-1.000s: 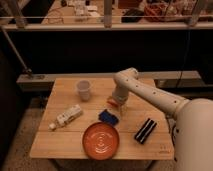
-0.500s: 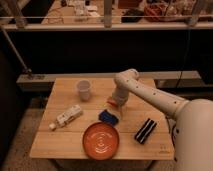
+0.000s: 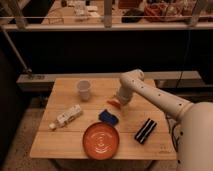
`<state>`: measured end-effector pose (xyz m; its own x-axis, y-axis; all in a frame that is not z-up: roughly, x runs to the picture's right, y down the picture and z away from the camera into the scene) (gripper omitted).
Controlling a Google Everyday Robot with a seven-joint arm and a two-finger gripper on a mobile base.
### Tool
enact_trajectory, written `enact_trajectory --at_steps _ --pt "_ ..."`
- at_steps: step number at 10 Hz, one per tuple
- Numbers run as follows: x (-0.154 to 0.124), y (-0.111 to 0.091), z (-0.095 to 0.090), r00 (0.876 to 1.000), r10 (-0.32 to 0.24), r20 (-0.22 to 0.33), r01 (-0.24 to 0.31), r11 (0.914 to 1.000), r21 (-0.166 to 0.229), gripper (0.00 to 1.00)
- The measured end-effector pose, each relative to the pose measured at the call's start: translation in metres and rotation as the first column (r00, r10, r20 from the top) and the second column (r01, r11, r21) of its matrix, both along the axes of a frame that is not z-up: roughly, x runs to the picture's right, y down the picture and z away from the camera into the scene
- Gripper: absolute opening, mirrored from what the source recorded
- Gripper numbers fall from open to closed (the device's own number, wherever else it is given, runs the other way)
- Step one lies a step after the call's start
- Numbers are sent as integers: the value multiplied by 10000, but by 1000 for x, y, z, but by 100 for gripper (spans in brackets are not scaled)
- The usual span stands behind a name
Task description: Place the pepper in the ceramic cup
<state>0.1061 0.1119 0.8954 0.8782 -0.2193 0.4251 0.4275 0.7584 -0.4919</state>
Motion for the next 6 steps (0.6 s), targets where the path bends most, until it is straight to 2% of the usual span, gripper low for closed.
enact_trajectory --at_steps 6 --pt "7 -1 15 9966 667 -475 -681 9972 -293 80"
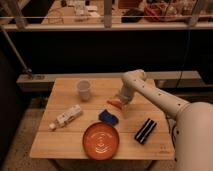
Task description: Place the pepper in the ceramic cup
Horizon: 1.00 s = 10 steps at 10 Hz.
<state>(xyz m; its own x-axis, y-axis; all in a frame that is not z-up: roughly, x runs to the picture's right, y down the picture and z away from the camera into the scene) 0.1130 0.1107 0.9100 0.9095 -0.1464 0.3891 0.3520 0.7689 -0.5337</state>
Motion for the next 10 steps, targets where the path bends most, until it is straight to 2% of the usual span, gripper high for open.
enact_trajectory --at_steps 4,6,10 --pt "4 1 3 9981 427 -444 -431 9990 -88 80" --pt "2 -2 5 9971 658 -390 -663 9977 -114 80" --pt "-12 -8 16 9966 699 -430 -711 9971 -257 80"
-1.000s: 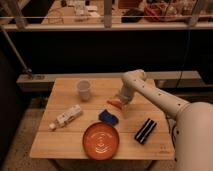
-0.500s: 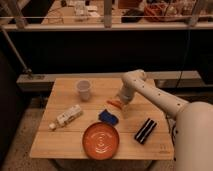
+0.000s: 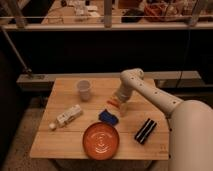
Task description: Place the pepper in the ceramic cup
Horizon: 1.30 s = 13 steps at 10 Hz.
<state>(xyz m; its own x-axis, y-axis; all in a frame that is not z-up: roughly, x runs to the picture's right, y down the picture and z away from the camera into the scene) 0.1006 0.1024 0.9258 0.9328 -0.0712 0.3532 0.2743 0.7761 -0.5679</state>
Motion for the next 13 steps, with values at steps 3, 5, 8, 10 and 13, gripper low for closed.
enact_trajectory --at_steps 3,5,8,10,13 --pt "-11 -9 9 9992 87 -396 -83 9999 94 80" --pt "-11 -9 14 9971 427 -636 -425 9991 46 80" --pt "-14 -9 16 9920 916 -869 -912 9958 84 80" --pt "-30 -8 15 9946 788 -675 -777 9968 190 76" --pt "-35 -6 17 9947 771 -675 -765 9970 108 54"
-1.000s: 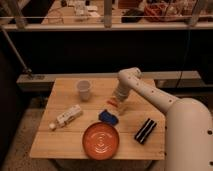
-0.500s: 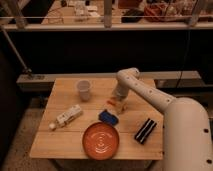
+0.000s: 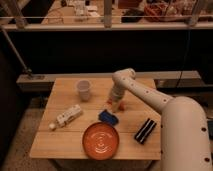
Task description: Place the pepper in the ceramic cup
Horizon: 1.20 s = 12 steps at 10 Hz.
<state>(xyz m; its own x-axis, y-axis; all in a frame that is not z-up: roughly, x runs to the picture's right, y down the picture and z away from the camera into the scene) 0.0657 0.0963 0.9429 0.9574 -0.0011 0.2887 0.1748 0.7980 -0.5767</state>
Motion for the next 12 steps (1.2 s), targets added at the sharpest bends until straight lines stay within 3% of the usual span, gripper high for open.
enact_trajectory --at_steps 5,8,12 --pt "11 3 2 9993 303 -226 -306 9994 -136 53" --pt "18 1 1 9986 464 -272 -466 9989 -74 30" --pt "10 -2 0 9993 383 -25 -383 9992 -64 28"
